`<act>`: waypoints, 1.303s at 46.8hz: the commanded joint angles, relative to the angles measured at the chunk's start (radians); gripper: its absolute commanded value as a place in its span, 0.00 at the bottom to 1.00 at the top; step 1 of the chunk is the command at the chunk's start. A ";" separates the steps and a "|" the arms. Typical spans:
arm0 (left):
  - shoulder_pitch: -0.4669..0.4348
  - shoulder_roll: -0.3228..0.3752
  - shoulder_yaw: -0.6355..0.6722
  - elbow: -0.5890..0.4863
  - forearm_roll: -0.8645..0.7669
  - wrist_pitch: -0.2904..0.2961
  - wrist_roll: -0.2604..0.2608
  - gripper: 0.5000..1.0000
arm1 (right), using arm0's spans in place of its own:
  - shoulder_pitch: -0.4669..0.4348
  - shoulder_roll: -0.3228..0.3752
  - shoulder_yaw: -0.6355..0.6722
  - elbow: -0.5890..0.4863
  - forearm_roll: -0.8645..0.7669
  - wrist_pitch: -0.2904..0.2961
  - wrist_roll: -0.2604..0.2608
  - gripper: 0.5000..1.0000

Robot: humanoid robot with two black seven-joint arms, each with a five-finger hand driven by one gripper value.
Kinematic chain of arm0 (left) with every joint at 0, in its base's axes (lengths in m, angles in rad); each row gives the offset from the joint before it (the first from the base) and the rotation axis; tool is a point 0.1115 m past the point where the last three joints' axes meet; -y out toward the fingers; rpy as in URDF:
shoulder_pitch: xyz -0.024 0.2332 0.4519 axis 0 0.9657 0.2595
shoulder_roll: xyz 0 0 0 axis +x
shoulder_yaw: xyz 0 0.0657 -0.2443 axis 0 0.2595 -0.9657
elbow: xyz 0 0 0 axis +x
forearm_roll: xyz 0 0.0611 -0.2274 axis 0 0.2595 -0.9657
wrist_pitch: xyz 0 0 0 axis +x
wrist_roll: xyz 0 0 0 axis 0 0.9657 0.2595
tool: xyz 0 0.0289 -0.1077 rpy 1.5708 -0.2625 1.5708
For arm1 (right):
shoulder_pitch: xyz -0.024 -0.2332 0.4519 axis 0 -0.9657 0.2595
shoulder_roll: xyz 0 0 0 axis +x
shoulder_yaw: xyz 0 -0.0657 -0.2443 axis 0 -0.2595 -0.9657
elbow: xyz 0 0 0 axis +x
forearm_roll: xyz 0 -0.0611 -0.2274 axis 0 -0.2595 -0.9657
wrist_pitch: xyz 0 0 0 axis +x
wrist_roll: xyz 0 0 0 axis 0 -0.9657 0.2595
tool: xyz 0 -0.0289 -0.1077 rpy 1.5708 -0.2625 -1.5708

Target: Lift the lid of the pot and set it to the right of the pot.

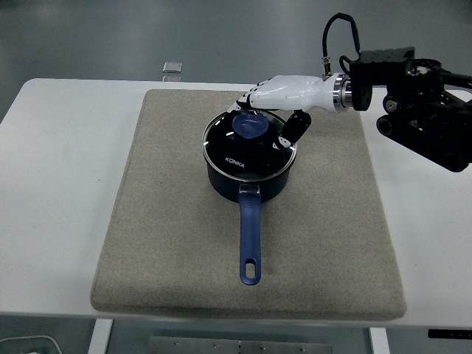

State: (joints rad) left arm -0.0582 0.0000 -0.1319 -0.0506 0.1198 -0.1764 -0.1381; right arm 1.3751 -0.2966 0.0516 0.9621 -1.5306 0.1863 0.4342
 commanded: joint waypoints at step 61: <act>0.000 0.000 0.000 0.000 0.000 0.000 0.000 1.00 | -0.011 0.027 0.001 -0.006 0.000 0.002 -0.006 0.30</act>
State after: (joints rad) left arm -0.0584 0.0000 -0.1319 -0.0506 0.1199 -0.1764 -0.1380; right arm 1.3625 -0.2699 0.0530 0.9560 -1.5302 0.1863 0.4295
